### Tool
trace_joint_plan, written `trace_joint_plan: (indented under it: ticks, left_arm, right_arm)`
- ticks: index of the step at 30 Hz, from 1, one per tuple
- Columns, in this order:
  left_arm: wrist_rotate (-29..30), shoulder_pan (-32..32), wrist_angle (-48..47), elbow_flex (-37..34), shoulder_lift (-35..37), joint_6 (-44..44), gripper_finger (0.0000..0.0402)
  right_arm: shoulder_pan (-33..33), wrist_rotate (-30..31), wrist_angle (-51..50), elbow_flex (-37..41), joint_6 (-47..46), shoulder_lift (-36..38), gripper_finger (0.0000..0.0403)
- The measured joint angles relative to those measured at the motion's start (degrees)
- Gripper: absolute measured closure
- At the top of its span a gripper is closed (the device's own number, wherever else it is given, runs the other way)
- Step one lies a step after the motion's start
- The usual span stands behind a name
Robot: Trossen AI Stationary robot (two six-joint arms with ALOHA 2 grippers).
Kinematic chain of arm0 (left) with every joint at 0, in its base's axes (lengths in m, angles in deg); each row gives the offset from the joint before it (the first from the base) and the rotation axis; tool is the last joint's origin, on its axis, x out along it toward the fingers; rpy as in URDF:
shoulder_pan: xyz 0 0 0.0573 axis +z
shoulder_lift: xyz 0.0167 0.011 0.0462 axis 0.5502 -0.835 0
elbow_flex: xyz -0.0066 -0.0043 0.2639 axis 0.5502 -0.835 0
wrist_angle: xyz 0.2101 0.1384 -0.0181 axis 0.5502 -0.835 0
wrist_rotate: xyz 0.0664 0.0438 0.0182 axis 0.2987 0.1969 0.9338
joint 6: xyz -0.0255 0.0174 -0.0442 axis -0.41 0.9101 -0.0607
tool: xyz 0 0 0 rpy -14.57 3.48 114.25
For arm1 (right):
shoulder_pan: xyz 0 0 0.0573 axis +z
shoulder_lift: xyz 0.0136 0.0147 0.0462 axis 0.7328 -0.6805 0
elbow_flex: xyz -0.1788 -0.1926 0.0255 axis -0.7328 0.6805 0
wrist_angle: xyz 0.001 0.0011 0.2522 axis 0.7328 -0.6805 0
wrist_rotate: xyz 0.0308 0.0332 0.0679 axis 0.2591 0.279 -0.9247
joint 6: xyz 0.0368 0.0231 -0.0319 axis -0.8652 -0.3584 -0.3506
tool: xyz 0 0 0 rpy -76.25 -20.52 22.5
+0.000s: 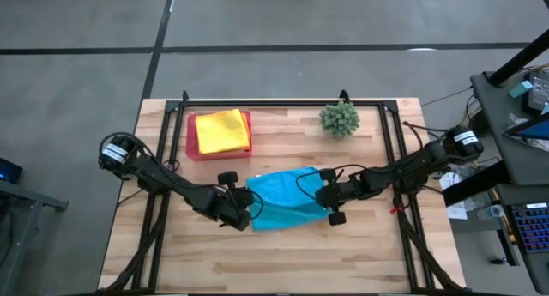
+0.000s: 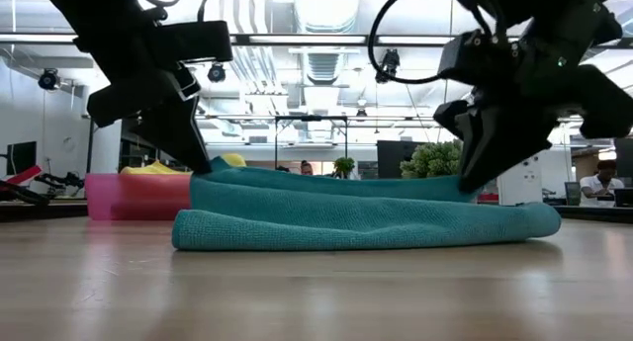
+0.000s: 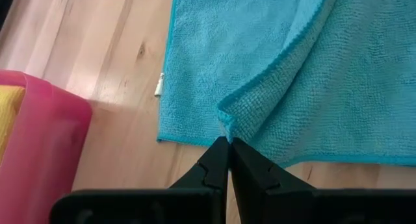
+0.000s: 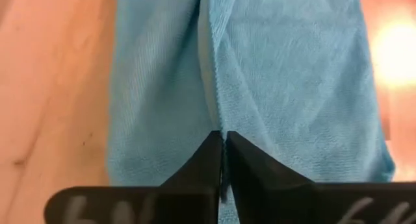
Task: Fold microfiber towels
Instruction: Fold the blue towel
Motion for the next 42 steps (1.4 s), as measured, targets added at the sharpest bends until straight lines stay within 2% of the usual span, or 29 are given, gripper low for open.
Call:
trace_joint_plan:
  ticks: [3, 5, 8, 12, 13, 15, 17, 22, 27, 30, 36, 42]
  left_arm:
    - [-2.2, -0.1, 0.0, 0.5, 0.0, 0.0, 0.0402]
    - [-4.3, -0.4, 0.0, 1.4, 0.3, 0.0, 0.0402]
    - [-7.3, -1.3, 0.1, 3.4, 0.7, 0.0, 0.0402]
    - [-11.7, -2.6, 0.0, 6.3, 1.4, 0.5, 0.0402]
    - [-12.7, -2.8, 0.1, 7.0, 1.8, 0.5, 0.0402]
    - [-13.1, -3.6, 0.1, 7.9, 2.4, 0.6, 0.0402]
    - [-11.8, -4.0, 0.2, 8.3, 2.7, 0.5, 0.0402]
    - [-8.4, -3.3, -0.5, 6.9, 2.7, -0.1, 0.0402]
    - [-0.7, -1.1, -2.4, 4.4, 2.2, -4.2, 0.0402]
    - [0.7, 0.4, -2.1, 2.7, 2.2, -4.4, 0.0402]
    - [0.7, 3.0, -1.9, 0.9, 2.2, -4.5, 0.0402]
    - [0.6, 4.9, 2.1, -2.0, 1.8, -4.4, 0.0402]
  right_arm:
    - [0.2, -0.4, -0.7, 0.0, 0.3, 2.6, 0.0392]
    - [0.3, -3.1, -2.0, 0.0, -0.4, 5.1, 0.0394]
    - [0.3, -10.5, -3.6, 0.0, -2.4, 9.0, 0.0394]
    - [0.3, -25.1, -3.6, 0.0, -6.6, 14.0, 0.0394]
    - [0.4, -27.3, -3.3, 0.0, -7.4, 15.0, 0.0394]
    - [0.7, -27.9, -3.1, 0.0, -8.9, 16.8, 0.0394]
    - [0.6, -24.4, -3.2, 0.0, -9.3, 17.9, 0.0394]
    - [0.5, -10.3, -3.7, 0.0, -6.9, 17.7, 0.0394]
    - [0.2, 1.2, -5.1, 0.0, -3.3, 14.1, 0.0394]
    - [-0.9, 7.0, -4.2, 0.0, -1.3, 11.1, 0.0394]
    - [-3.4, 13.5, -3.4, 0.0, 1.2, 5.3, 0.0394]
    - [-5.2, 15.2, -3.1, -0.9, 1.8, 1.8, 0.0394]
